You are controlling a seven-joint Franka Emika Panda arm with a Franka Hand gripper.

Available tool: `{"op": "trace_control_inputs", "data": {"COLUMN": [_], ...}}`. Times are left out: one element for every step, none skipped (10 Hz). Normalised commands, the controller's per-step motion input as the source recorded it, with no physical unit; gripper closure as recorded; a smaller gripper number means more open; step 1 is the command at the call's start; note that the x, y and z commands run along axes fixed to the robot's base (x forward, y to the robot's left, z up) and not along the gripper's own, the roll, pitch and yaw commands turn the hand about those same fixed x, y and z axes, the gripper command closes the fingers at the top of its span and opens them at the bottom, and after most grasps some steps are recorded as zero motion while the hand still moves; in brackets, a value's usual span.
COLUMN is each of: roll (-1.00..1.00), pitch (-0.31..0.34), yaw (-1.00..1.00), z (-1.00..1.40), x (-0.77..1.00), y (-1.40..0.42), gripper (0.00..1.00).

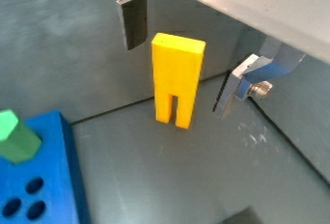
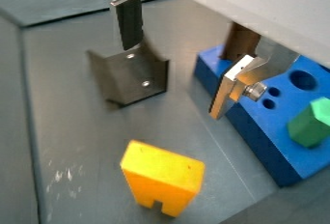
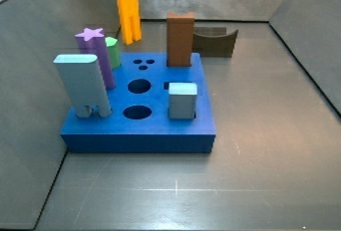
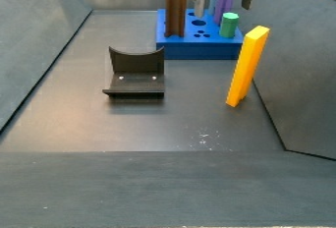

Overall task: Pick up the double-square object. Move up. Move to above the board. Insert the double-square object.
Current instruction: Pick up the double-square object.

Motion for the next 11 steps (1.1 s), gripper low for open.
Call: {"op": "trace_control_inputs", "data": {"roll": [0.17,0.18,0.27,0.27,0.36,0.47,0.42,0.37,0.23,0.18,0.09], "pitch": [0.000,0.000,0.000,0.000,0.000,0.104,0.124,0.116,0.060,0.043,0.023], "yaw": [0.79,0.71,0.52,0.51,0.53,0.51,0.43,0.40,0.39,0.34,0.26], "z": [-0.30,-0.29,-0.24,-0.19,-0.08,-0.05,-0.05,-0.10,-0.17,-0.15,-0.10], "x": [-0.08,-0.28,-0.56,-0.59,-0.53,-0.27,-0.12,-0.14,-0.14,-0.07,0.00], "y": [0.23,0.11,0.00,0.00,0.00,0.00,0.07,0.11,0.22,0.25,0.20], "gripper": [0.00,0.00,0.00,0.00,0.00,0.00,0.00,0.00,0.00,0.00,0.00]}}
